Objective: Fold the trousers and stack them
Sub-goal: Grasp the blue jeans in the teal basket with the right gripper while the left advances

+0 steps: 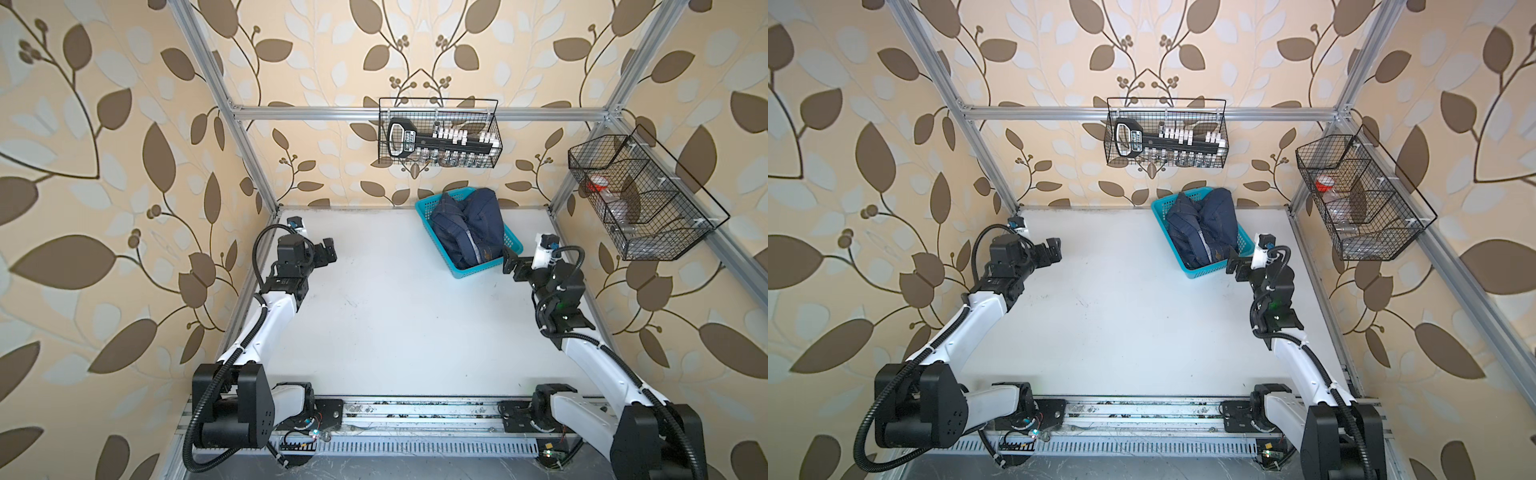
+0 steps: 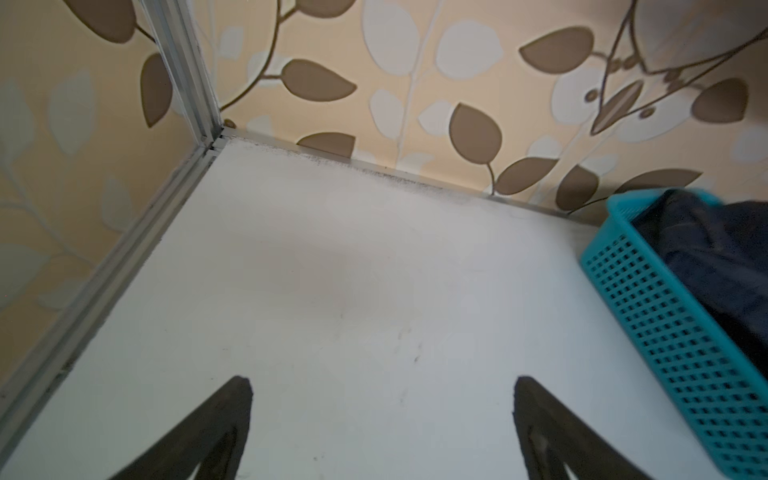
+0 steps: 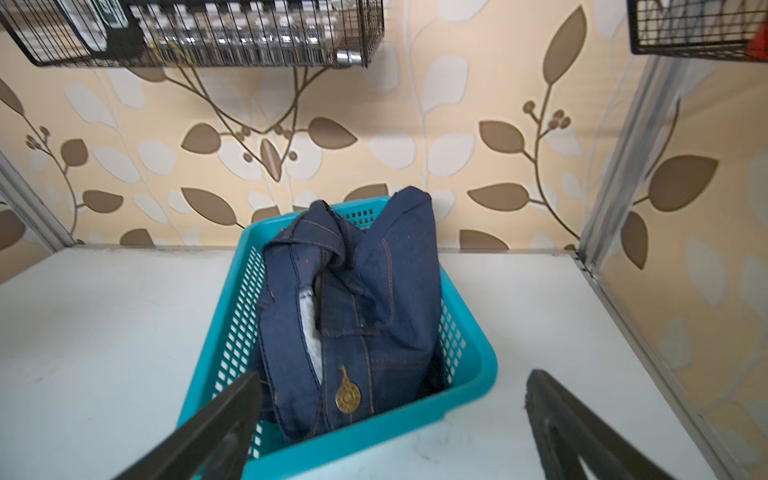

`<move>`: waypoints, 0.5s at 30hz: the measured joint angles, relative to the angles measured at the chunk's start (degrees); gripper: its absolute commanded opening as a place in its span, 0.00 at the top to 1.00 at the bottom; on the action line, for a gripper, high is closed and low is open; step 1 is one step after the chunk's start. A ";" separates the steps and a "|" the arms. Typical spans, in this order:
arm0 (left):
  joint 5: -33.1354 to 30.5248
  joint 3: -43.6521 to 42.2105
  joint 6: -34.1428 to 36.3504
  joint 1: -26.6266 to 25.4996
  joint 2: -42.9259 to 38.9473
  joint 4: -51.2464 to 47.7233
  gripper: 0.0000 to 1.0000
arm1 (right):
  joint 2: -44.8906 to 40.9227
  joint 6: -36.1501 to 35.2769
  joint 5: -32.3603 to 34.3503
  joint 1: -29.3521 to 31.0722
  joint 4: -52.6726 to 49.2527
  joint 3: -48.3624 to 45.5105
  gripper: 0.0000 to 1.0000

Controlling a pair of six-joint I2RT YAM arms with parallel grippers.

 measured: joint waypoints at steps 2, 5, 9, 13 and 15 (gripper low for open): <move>2.27 3.19 -3.02 -1.49 1.68 -2.82 0.01 | 3.54 1.09 -1.22 0.46 -4.48 5.35 0.00; 6.10 6.45 -6.99 -5.16 4.59 -6.47 0.01 | 8.92 2.34 -2.95 1.81 -11.32 13.05 0.00; 12.74 9.77 -11.06 -8.87 8.41 -11.52 0.01 | 16.20 3.52 -4.17 4.07 -18.75 21.77 0.00; 19.34 10.60 -13.86 -10.19 10.03 -13.38 0.01 | 23.71 4.09 -3.93 6.95 -23.78 27.76 0.00; 21.88 10.60 -14.91 -10.29 10.03 -13.55 0.01 | 27.80 4.20 -3.65 8.24 -25.24 30.10 0.00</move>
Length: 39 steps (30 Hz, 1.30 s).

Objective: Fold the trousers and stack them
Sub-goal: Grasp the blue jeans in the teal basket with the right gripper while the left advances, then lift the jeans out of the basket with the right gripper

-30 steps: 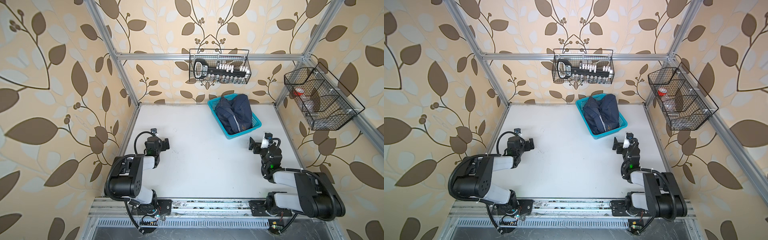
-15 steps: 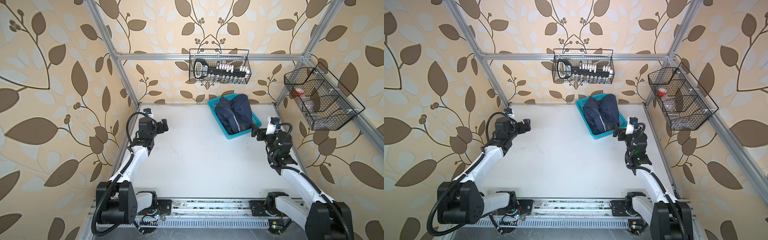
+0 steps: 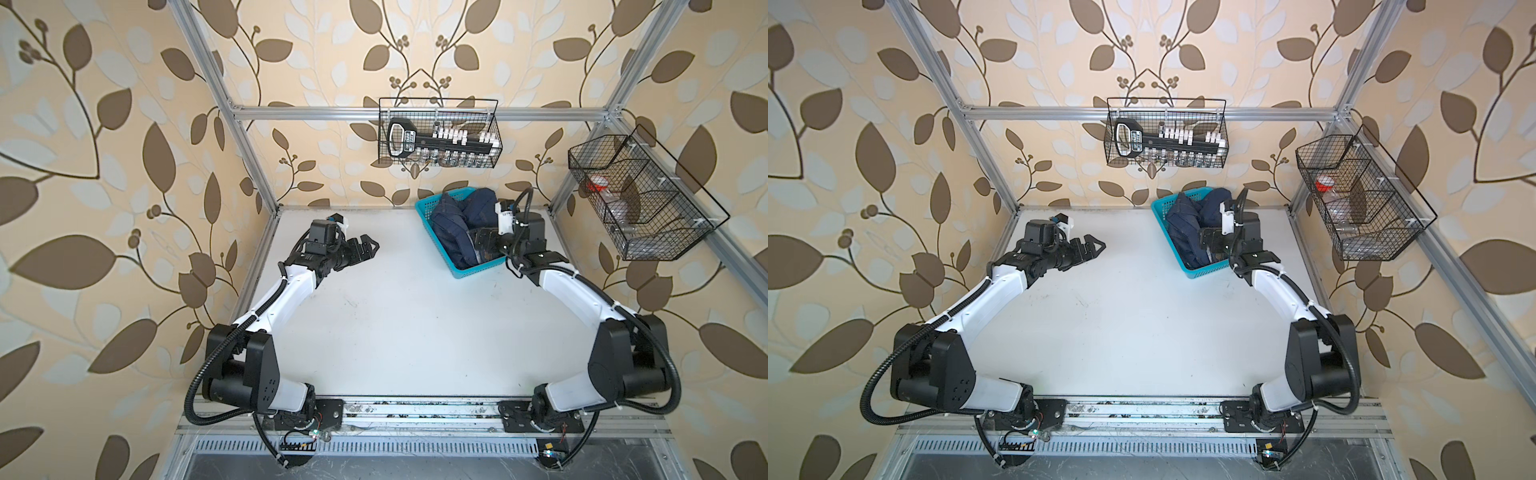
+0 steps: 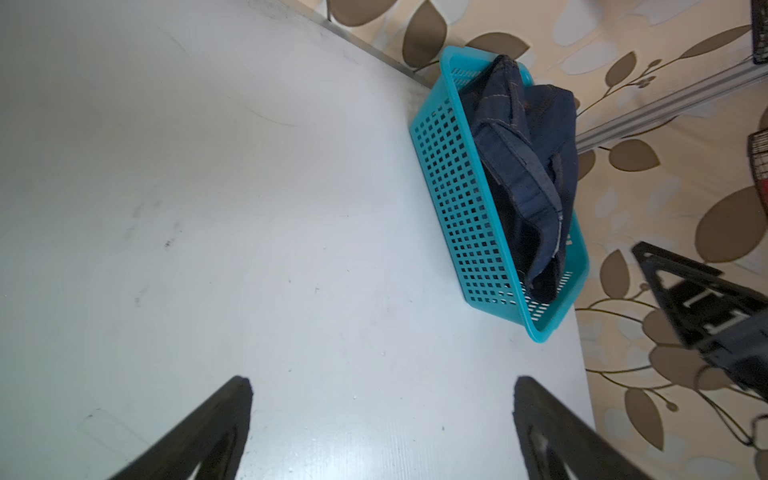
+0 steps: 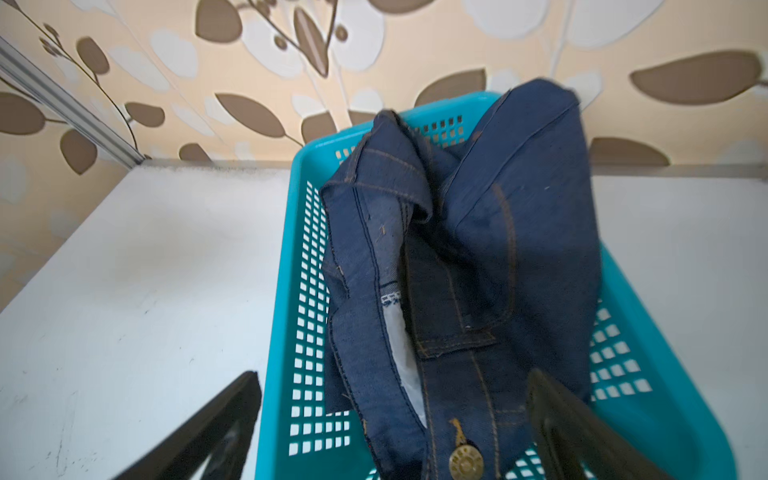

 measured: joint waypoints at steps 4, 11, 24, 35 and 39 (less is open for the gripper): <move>2.89 0.00 -0.92 -0.33 0.00 -0.13 0.01 | 8.15 -0.37 0.55 0.92 -3.32 5.53 0.00; 4.74 0.00 -0.92 -0.33 0.00 -1.44 0.01 | 20.44 -3.87 3.78 0.28 -9.62 16.83 0.00; 5.01 0.70 -0.68 -0.33 3.91 -3.04 0.01 | 32.61 -4.04 1.25 0.63 -17.40 26.49 0.37; 5.51 0.72 0.00 -0.33 4.31 -4.57 0.01 | 32.28 -1.86 0.72 0.28 -19.89 28.09 0.96; 5.51 0.74 0.35 -0.33 4.31 -5.18 0.01 | 27.58 -1.77 -0.26 0.28 -20.76 28.09 0.98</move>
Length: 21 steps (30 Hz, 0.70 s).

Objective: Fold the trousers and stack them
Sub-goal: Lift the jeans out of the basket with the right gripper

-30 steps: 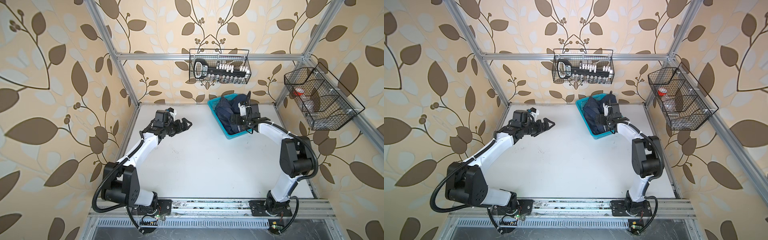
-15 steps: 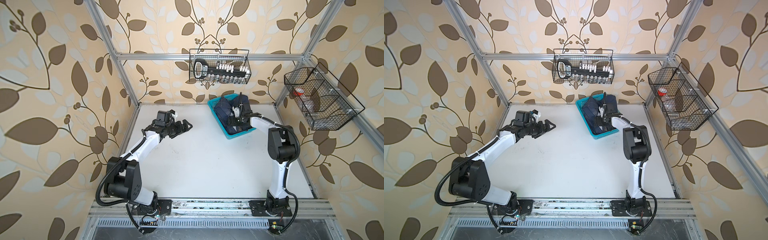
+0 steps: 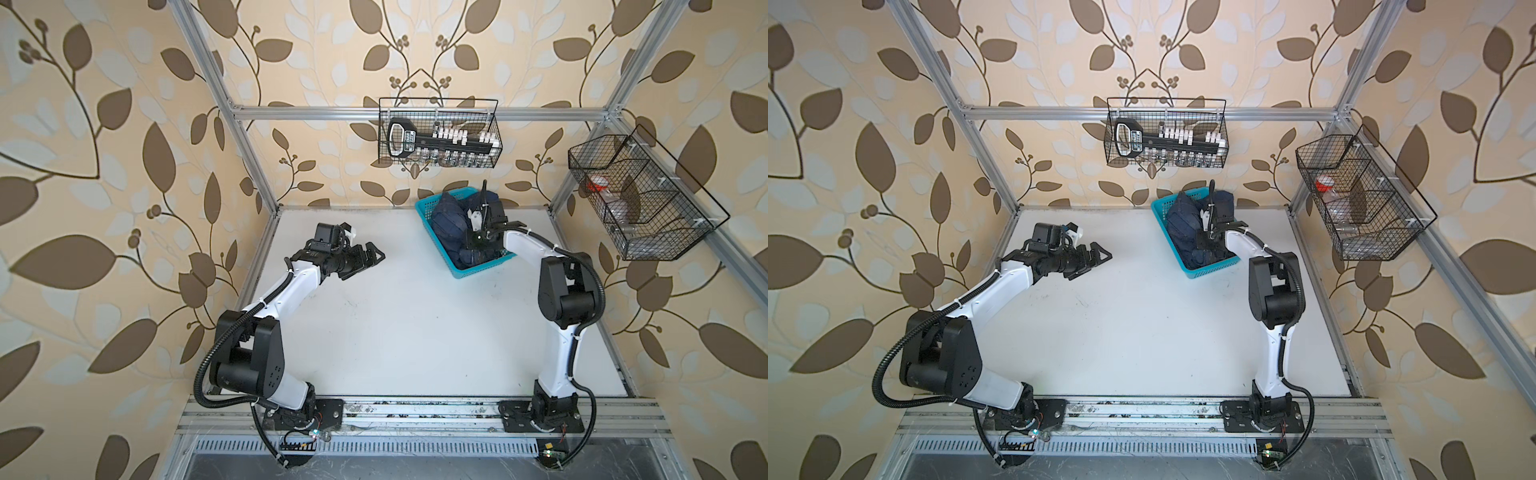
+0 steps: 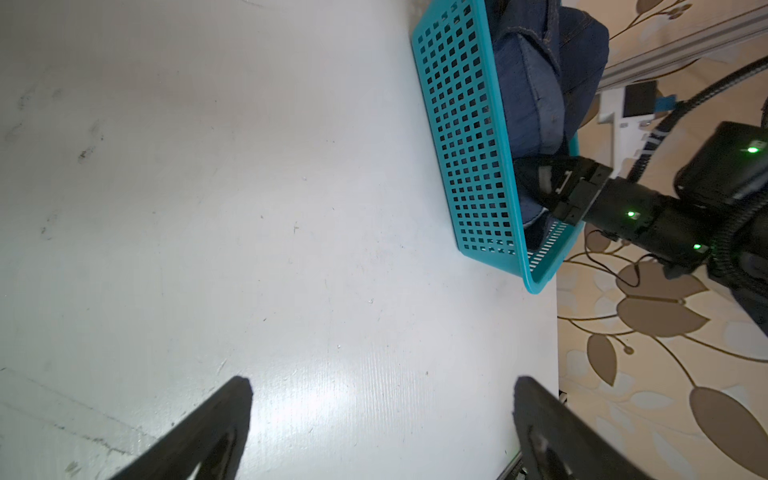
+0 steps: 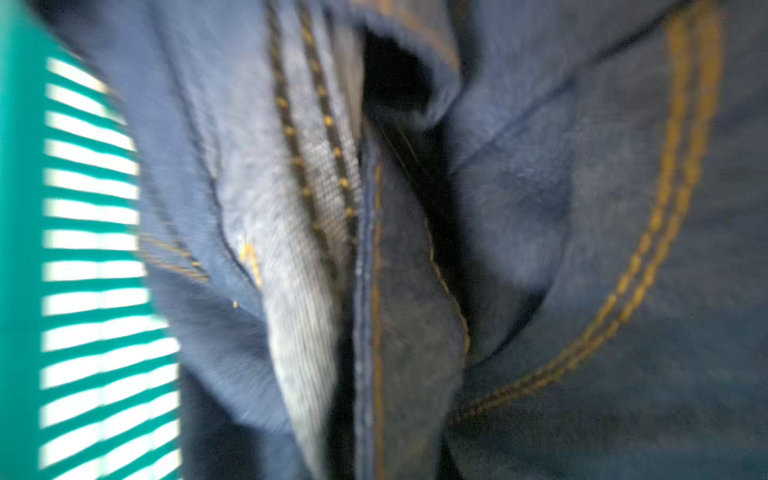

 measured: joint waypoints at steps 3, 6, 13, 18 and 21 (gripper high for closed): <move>0.00 0.02 -0.02 0.00 0.00 -0.07 0.01 | -6.14 -0.46 -0.50 0.13 0.11 0.00 0.99; 0.00 0.20 -0.09 0.00 0.00 -0.02 0.01 | -12.48 -2.16 -0.22 0.44 0.26 1.09 1.00; 0.04 1.03 -0.33 0.00 0.11 0.46 0.01 | -20.98 -9.79 4.15 5.07 1.44 8.17 1.00; 0.02 1.03 -0.72 0.00 0.11 0.57 0.01 | -23.21 -16.24 9.07 11.89 1.64 13.00 1.00; 0.04 1.03 -1.18 0.00 0.11 1.05 0.01 | -23.56 -20.26 12.02 16.61 2.14 16.11 1.00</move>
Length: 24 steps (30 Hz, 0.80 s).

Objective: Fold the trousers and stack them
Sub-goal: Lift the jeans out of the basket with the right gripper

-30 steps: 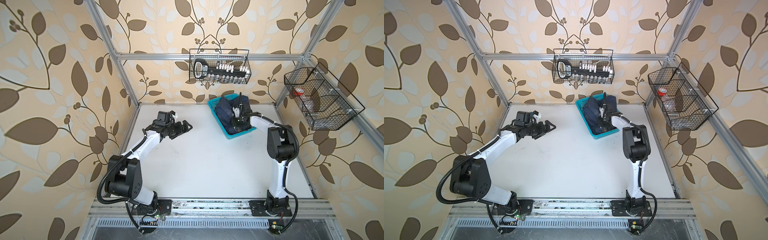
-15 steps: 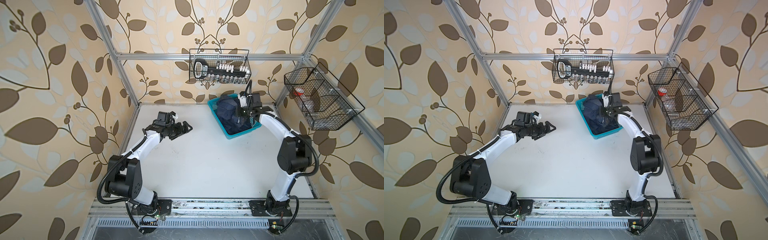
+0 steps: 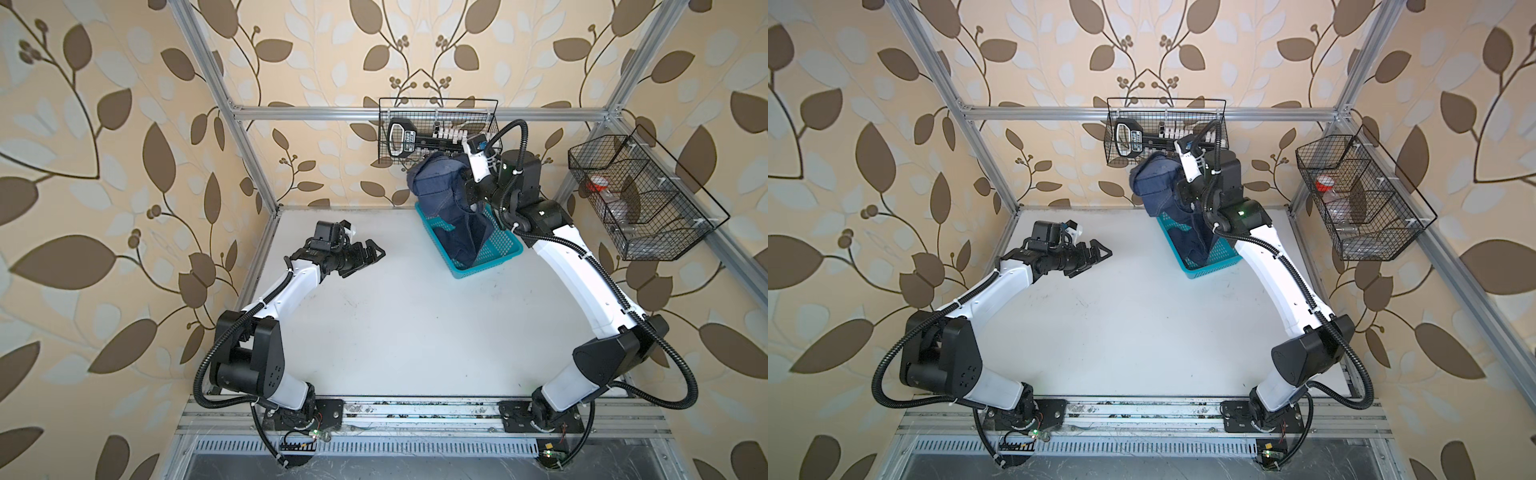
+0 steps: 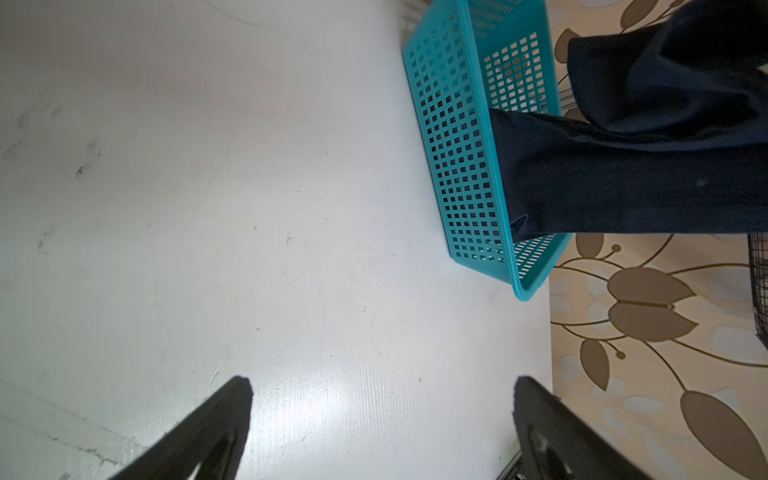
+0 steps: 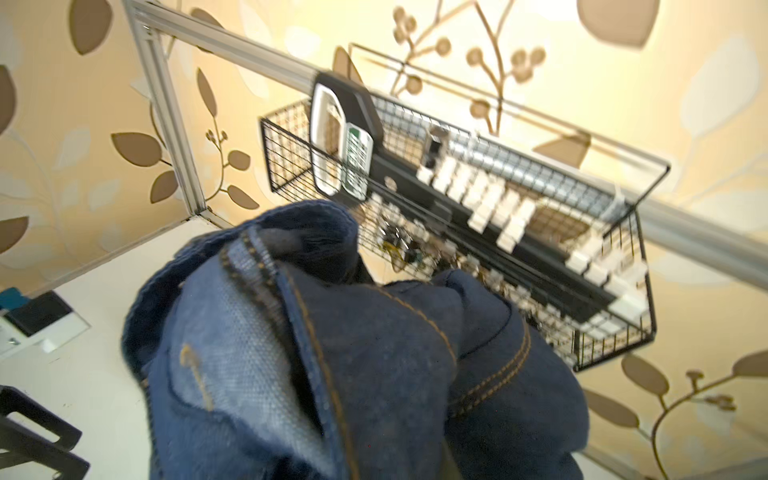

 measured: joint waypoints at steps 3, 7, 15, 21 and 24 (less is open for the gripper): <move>-0.02 -0.13 -0.44 0.00 -0.02 0.94 0.01 | -0.22 -3.87 2.47 4.61 2.01 2.60 1.00; -1.16 -0.85 -0.74 0.00 -0.48 1.44 0.01 | -0.28 -9.31 6.38 11.23 3.52 6.56 1.00; -14.78 -4.26 -1.03 1.88 -11.89 0.20 0.01 | 1.88 -16.59 8.83 25.75 7.19 19.80 1.00; -21.03 -3.93 0.07 4.63 -19.58 -1.97 0.01 | 2.93 -17.16 8.61 29.64 9.81 25.46 1.00; -22.47 -3.93 0.37 4.63 -19.93 -3.56 0.01 | 2.12 -15.34 8.70 28.79 10.45 23.23 1.00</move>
